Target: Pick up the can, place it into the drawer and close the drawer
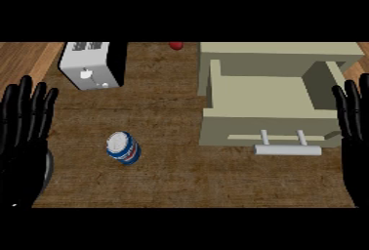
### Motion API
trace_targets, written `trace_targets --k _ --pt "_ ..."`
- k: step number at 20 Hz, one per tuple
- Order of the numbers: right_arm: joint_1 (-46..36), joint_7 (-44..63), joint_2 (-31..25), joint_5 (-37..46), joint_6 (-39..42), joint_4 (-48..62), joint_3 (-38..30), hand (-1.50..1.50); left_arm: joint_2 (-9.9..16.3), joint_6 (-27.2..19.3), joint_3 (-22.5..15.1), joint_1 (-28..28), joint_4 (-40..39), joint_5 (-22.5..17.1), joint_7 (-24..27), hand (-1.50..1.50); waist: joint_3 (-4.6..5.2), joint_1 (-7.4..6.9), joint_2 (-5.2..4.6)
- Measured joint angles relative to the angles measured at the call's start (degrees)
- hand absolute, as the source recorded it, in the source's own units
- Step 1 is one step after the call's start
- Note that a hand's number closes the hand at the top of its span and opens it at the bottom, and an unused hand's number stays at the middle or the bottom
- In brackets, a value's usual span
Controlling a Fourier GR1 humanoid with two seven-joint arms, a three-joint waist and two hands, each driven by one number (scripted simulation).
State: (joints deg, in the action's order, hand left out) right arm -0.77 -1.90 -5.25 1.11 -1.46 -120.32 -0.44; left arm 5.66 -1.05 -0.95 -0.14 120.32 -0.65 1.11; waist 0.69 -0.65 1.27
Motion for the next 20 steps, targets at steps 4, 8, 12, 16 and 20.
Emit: trace_targets --k 4,8,12,16,20 --pt "1.3 0.3 0.5 0.1 0.6 -0.9 1.5 -1.50 2.2 5.9 0.3 0.0 0.0 -6.1 0.4 -1.50 -0.42 0.42 -0.78" --pt "3.2 3.9 0.8 -1.1 -0.3 1.7 -0.3 -1.50 6.5 12.2 -0.1 1.3 -2.3 -11.0 -3.4 -1.50 -0.58 0.90 -1.32" --pt "6.2 9.4 0.5 -1.5 -2.1 1.3 -2.9 -1.50 10.6 15.5 1.7 3.8 -2.4 -15.5 -10.5 -1.50 -0.66 0.83 -1.26" --pt "9.3 10.7 -0.5 -4.3 -1.0 0.7 -6.5 -1.50 13.0 18.5 4.1 5.6 -1.2 -19.6 -14.3 -1.50 -0.69 0.76 -1.21" --pt "12.7 9.9 -0.9 -7.2 1.4 -0.7 -9.2 -1.50 14.4 20.5 7.7 6.4 0.6 -23.8 -17.8 -1.50 -0.69 0.73 -1.18"
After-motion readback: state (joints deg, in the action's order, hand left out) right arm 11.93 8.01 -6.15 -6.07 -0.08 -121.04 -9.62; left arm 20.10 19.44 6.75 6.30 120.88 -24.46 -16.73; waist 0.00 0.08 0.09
